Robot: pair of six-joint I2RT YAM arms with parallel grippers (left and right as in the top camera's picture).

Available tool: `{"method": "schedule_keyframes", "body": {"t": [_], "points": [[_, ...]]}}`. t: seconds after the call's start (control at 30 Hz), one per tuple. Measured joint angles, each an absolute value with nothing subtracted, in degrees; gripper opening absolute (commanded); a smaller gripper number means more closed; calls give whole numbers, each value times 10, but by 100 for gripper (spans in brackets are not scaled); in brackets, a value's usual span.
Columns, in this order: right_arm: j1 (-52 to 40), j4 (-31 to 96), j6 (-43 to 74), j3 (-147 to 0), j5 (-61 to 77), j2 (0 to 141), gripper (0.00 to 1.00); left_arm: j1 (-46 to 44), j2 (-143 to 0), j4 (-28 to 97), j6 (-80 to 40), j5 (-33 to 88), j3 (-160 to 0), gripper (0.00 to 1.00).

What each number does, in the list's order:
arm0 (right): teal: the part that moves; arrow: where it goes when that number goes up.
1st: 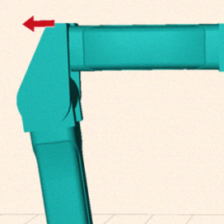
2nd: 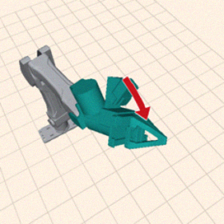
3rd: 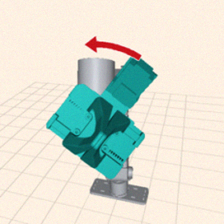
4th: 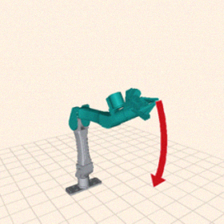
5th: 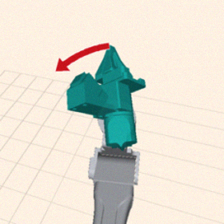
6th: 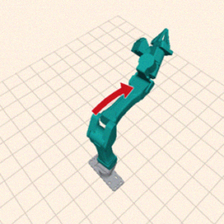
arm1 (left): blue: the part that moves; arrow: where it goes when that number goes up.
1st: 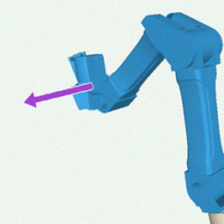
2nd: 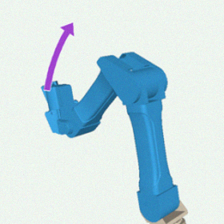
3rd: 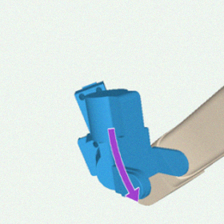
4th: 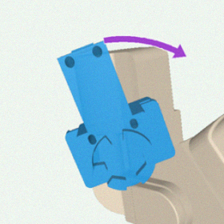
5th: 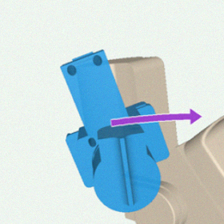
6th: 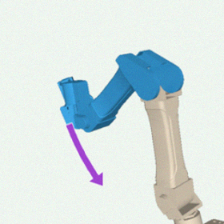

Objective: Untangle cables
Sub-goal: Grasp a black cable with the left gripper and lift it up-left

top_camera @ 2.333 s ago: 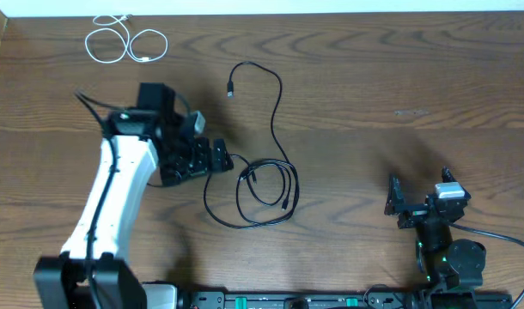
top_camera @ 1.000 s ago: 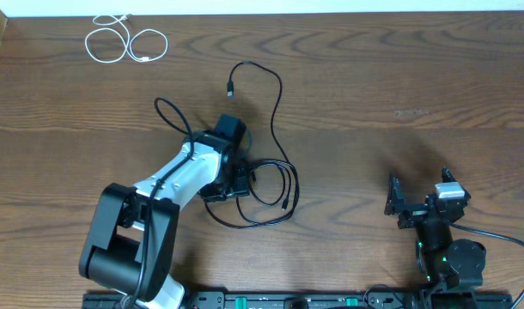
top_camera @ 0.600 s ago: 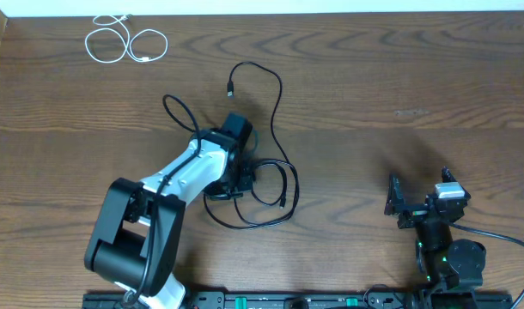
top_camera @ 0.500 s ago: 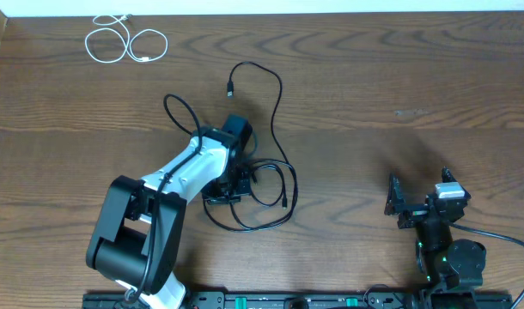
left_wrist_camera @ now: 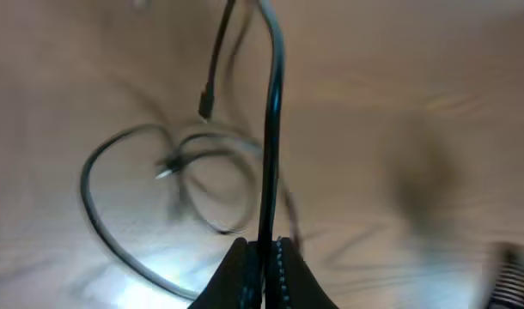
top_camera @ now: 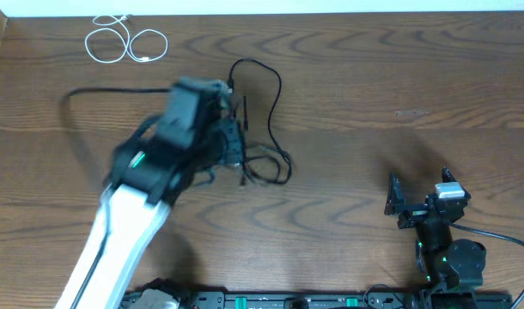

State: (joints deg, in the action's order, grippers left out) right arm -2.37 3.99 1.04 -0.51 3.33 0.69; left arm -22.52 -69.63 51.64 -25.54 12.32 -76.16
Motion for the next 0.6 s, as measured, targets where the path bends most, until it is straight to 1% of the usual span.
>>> {"method": "schedule_keyframes", "body": {"t": [0.1, 0.33, 0.47, 0.6], "points": [[-24, 40, 10, -5, 34, 7, 99, -225, -616, 479, -256, 133, -762, 7], [-24, 40, 10, -5, 33, 7, 99, -225, -477, 369, -272, 137, -762, 7], [-24, 40, 10, -5, 33, 7, 99, -225, -427, 286, -282, 137, -762, 8], [-24, 40, 10, -5, 33, 7, 99, -225, -407, 211, -285, 136, -762, 8]]}}
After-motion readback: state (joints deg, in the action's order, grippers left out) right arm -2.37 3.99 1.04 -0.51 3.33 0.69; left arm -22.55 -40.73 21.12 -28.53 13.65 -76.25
